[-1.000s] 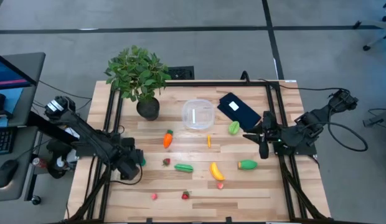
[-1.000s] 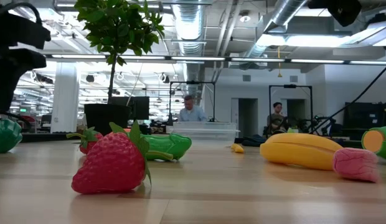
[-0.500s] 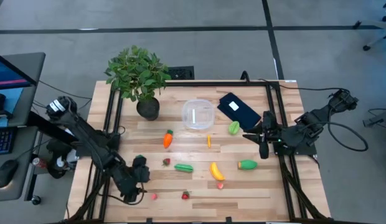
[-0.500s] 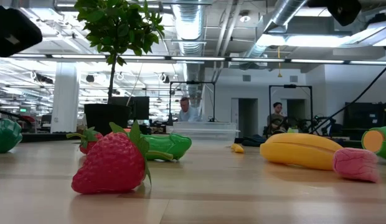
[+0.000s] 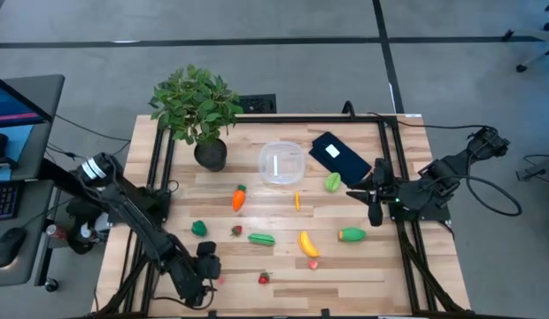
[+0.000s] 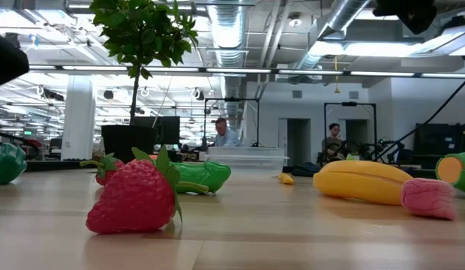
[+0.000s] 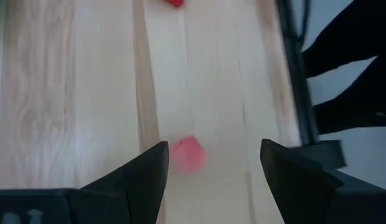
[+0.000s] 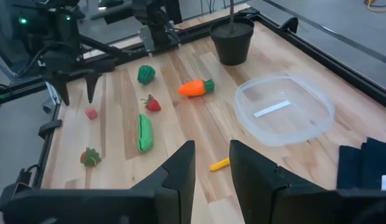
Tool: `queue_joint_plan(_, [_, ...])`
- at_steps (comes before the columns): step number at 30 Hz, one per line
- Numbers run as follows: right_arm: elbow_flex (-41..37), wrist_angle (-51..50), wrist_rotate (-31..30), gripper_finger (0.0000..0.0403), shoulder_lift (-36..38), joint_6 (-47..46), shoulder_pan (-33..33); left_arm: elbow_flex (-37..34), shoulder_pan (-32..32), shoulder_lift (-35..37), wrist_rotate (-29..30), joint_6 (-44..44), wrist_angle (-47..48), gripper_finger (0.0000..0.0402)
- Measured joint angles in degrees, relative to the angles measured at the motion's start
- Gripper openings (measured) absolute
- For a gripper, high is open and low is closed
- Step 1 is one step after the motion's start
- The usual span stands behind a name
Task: Pick and placing Produce into tupperware
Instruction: Put the left pink peach into the transparent bin
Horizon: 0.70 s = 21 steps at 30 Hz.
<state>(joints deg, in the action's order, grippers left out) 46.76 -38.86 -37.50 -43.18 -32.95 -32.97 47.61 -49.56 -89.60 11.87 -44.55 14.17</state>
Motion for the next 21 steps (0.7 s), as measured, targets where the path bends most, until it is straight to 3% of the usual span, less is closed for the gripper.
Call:
queue_joint_plan(9, [0.0, -0.2, 0.0, 0.0093, 0.0, 0.0, 0.0, 1.4, 0.0, -6.1, -0.6, -0.9, -1.7, 0.0242])
queue_joint_plan(21, [0.0, 0.3, 0.0, 0.0093, 0.0, 0.0, 0.0, 1.3, 0.0, -6.2, 1.0, -0.6, 1.4, 0.0242])
